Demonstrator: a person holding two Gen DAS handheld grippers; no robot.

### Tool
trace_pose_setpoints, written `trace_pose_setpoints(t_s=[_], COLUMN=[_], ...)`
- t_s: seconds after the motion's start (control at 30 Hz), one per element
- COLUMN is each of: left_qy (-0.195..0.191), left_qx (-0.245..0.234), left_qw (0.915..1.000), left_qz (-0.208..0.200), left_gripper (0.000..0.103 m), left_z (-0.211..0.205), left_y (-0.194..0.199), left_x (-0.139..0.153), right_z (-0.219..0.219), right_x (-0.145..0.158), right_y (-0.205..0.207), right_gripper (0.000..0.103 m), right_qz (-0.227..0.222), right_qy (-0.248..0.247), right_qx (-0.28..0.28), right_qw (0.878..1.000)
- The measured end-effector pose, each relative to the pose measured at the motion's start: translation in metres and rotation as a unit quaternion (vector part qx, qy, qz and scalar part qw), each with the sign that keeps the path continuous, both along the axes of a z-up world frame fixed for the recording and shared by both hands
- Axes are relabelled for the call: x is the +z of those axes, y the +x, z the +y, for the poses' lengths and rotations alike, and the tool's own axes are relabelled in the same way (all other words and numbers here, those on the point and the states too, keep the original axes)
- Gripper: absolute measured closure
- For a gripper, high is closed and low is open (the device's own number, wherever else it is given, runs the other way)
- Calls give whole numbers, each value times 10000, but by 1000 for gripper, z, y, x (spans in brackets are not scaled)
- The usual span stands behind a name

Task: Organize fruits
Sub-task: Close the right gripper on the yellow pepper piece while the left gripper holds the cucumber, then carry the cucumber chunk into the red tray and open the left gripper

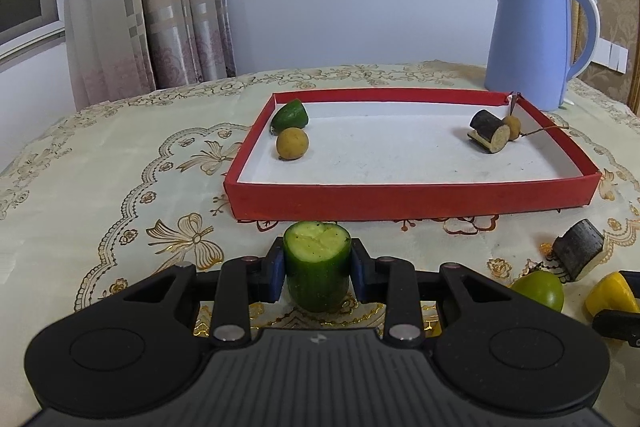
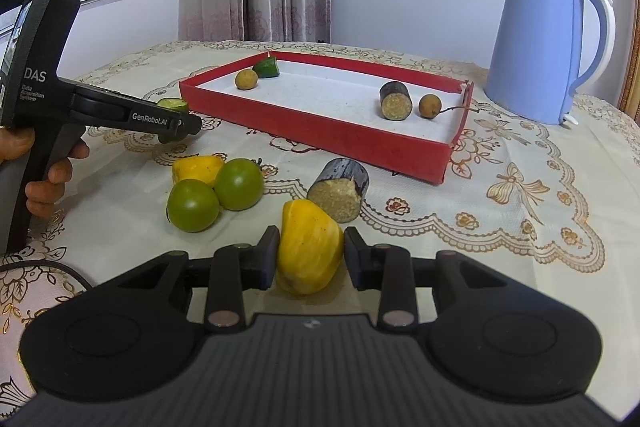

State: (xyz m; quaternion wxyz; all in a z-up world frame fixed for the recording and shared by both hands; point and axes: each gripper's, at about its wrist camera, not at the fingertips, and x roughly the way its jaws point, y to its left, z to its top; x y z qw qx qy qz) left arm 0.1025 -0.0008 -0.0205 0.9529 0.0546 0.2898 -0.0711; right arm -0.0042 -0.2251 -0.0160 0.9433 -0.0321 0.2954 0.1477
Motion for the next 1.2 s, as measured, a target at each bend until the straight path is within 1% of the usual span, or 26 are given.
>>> trace_pose_setpoints(t_s=[0.3,0.63,0.8,0.9,1.2], left_qy=[128,422,545,668,869], left_qx=[7,-22,0,10,69], left_qw=[9999,9990,9984,9977,9962], left_qz=[-4,-174,-181,-131,8], left_gripper=[71,71,71,71,71], left_z=[-7,-29,-38,-42,-52], left_y=[3,32,51,64,94], left_x=[12,31,30,26,20], right_z=[0,1,1,1,0], right_x=[0,0,-1,-1,-2], right_y=[0,0,1,0,1], right_gripper=[71,71,71,71,71], right_qz=[-7,-5,4,7,18], right_qy=[0,16,34,55,87], right_qx=[9,19,30,34,50], right_qw=[10000,10000,10000,10000,9999])
